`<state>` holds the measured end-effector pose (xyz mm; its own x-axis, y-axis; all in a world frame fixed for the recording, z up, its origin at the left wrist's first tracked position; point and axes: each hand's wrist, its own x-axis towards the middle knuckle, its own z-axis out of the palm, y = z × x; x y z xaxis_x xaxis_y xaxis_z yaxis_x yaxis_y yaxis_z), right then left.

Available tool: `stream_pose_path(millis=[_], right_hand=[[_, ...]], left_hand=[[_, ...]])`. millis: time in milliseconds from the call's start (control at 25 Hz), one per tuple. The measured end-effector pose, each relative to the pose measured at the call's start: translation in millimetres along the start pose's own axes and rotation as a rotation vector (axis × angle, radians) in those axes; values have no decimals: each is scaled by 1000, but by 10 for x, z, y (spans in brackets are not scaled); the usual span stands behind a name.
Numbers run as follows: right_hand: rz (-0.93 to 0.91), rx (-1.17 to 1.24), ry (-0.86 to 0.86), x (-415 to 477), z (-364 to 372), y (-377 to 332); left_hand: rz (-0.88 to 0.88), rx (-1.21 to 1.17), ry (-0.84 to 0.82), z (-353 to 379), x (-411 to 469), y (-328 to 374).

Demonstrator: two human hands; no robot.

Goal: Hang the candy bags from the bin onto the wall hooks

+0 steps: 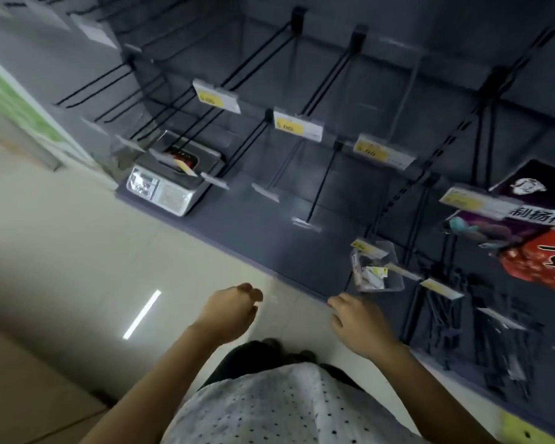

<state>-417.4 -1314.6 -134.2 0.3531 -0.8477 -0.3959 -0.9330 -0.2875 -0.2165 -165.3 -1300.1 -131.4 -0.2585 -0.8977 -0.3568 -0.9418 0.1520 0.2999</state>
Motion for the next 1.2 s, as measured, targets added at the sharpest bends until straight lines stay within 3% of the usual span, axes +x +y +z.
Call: stream_pose_path(millis=[120,360,560,680,800,1040,1200], right_hand=[[-43,9,-95,70,222,124],[-285,-154,-201,445,84,317],[-637,-379,-384,362,146,48],[-884,-504,-461,112,369,-343],[-1130,-631,-506,-309,680,-881],[-1578,-738,-688,-1993,1567,-1832],[-1806,-809,-747,-3249,2160,-2067]], left_hand=[[-101,-45,-94,370,-284,-67],[-490,-160,60,734,-785,123],[-910,-461,295,1299,-1457,995],[-1100,-602,282,1737,-2006,1654],[-1321,-707,316,2135,-2530,2210],[-1916,-1047,756,3035,-3444,3559],[-2110,-1113,773,3629,-4029,4416]])
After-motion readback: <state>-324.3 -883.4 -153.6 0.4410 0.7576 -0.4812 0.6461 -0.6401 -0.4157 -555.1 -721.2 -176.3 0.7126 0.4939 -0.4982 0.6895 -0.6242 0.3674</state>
